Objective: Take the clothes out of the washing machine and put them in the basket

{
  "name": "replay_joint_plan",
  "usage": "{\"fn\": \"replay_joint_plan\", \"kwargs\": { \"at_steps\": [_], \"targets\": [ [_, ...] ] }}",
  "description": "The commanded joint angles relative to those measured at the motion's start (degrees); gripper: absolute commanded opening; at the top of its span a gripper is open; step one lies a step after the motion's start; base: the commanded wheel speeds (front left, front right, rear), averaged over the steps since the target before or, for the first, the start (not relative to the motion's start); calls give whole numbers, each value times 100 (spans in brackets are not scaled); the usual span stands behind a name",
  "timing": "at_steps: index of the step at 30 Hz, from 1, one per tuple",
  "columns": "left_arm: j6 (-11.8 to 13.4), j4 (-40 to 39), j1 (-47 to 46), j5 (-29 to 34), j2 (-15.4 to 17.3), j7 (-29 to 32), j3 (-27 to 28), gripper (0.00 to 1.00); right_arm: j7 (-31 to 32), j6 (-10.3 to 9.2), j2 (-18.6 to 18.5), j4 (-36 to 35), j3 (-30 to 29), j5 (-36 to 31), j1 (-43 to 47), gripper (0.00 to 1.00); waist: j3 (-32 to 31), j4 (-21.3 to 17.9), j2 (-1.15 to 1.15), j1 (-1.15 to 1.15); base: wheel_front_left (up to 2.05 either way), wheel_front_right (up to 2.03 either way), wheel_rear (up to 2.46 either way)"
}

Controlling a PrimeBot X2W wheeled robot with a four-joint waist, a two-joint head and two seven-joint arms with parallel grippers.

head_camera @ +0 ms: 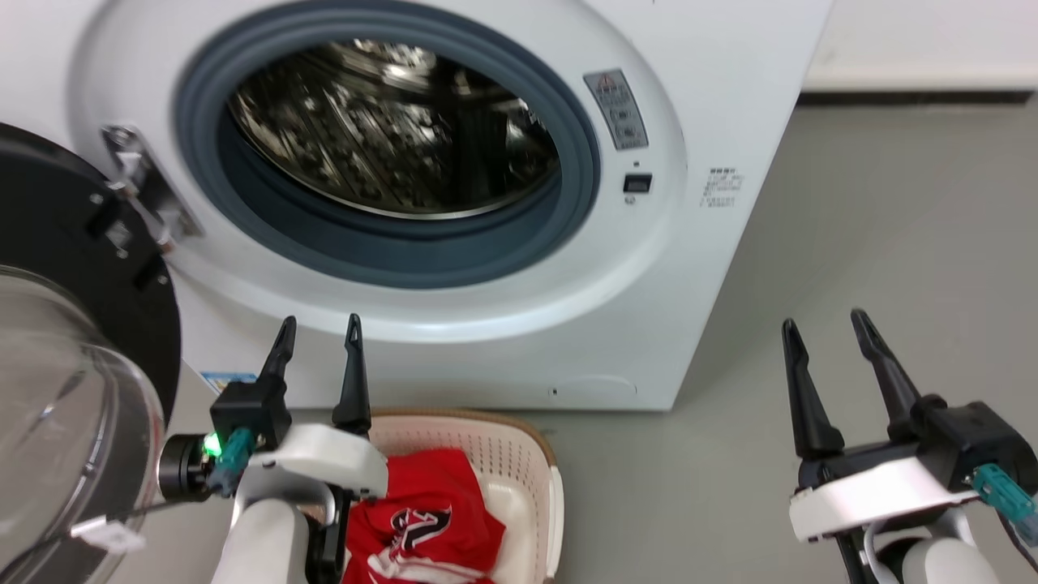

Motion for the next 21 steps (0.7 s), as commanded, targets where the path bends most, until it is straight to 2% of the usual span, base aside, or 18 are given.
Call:
{"fn": "replay_joint_plan", "kwargs": {
  "at_steps": [1,6,11,21],
  "targets": [
    [-3,-186,177,41,-13,-13,-19,100,48,-2,4,-41,-19,-12,134,100,-328,104,0,1,0,0,0],
    [-94,-761,584,93,-26,-13,-89,100,139,-2,4,-119,-89,14,390,100,-614,136,0,1,0,0,0],
    [-67,-1085,860,153,-14,-13,-130,100,203,-2,5,-210,-133,112,620,100,-722,111,0,1,0,0,0],
    [34,-1118,1195,225,48,-13,-145,100,226,-2,4,-201,-11,186,763,100,-788,76,0,1,0,0,0]
  ]
}}
